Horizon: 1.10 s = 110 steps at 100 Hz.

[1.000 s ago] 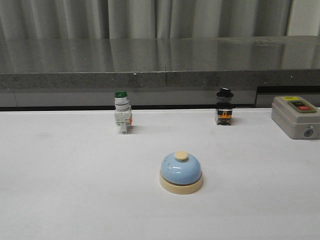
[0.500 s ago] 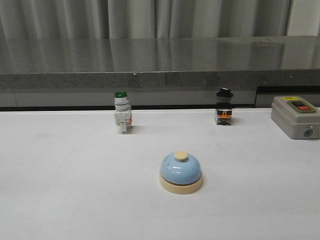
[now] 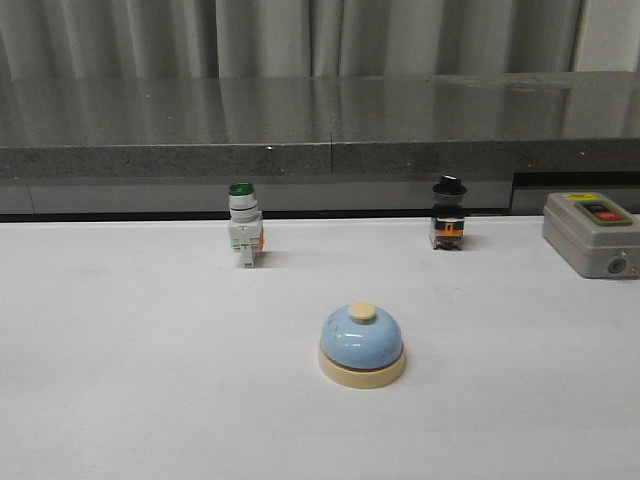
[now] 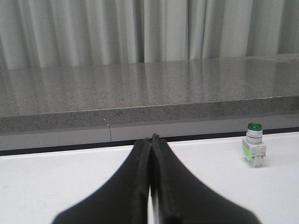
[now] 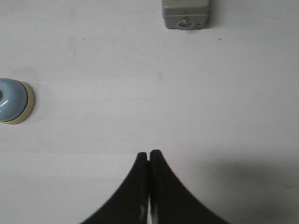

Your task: Place and press bell with both arms

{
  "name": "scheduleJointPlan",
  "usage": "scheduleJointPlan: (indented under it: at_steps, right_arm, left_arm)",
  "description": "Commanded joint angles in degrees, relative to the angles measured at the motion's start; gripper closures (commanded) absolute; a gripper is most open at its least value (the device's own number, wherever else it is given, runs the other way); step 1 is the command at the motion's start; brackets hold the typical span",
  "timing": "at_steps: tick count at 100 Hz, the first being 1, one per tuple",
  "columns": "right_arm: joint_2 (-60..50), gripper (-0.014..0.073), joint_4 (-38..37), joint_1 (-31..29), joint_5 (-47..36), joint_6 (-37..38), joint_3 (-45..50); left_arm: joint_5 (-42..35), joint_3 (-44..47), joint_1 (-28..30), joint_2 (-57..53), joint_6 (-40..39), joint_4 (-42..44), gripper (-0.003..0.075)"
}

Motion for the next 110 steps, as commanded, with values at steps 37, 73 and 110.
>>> scheduleJointPlan:
  at_steps: [37,73,110]
  right_arm:
    - [17.08,0.0657,3.02,16.34,-16.04,-1.04,-4.92]
    - [33.43,0.0657,3.02,24.86,-18.84,-1.04,-15.46]
    - [41.94,0.0657,3.02,30.21,-18.83,-1.04,-21.45]
  left_arm:
    - [-4.99,3.22,0.02,-1.81,-0.53,-0.05,0.0741]
    - [-4.99,3.22,0.02,-1.81,-0.53,-0.05,0.0741]
    - [-4.99,3.22,0.02,-1.81,-0.53,-0.05,0.0741]
